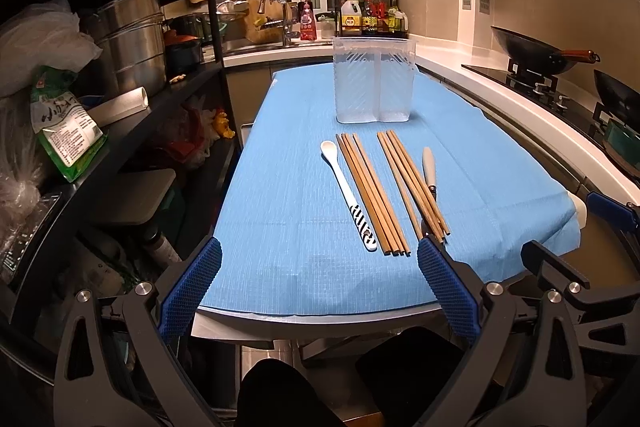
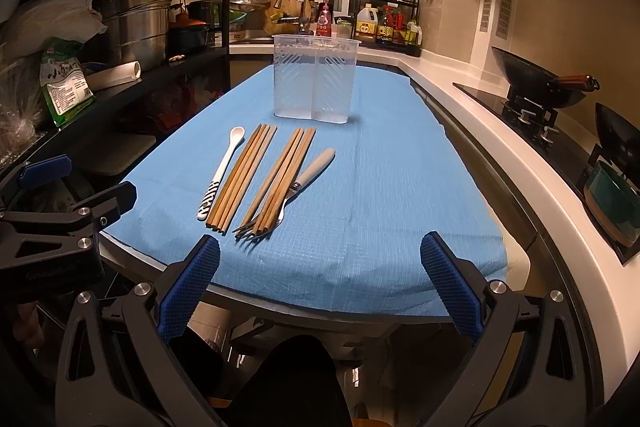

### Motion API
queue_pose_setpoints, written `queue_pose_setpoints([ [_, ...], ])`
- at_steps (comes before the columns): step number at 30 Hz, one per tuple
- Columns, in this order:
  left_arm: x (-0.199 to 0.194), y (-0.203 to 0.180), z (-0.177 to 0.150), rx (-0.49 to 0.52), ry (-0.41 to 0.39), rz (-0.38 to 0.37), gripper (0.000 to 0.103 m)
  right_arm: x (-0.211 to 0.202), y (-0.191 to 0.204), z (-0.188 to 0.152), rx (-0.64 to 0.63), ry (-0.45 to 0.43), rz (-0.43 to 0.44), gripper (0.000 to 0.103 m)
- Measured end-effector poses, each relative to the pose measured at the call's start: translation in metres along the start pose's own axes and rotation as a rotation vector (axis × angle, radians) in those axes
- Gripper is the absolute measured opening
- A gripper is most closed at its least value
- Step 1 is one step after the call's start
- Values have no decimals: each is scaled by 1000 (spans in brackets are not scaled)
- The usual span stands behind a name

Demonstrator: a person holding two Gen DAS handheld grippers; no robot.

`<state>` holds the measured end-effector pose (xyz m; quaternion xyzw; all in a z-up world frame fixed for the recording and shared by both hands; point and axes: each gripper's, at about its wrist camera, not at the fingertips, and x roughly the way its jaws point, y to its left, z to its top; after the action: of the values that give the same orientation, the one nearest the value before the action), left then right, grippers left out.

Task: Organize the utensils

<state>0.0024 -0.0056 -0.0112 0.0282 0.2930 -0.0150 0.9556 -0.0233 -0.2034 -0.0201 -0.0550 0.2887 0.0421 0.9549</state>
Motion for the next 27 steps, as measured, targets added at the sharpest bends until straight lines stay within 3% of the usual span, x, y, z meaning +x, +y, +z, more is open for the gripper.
queue_pose_setpoints([
  [27,-1,-2,1,1,-1,0,95,1,0,-2,-2,-2,-3,98],
])
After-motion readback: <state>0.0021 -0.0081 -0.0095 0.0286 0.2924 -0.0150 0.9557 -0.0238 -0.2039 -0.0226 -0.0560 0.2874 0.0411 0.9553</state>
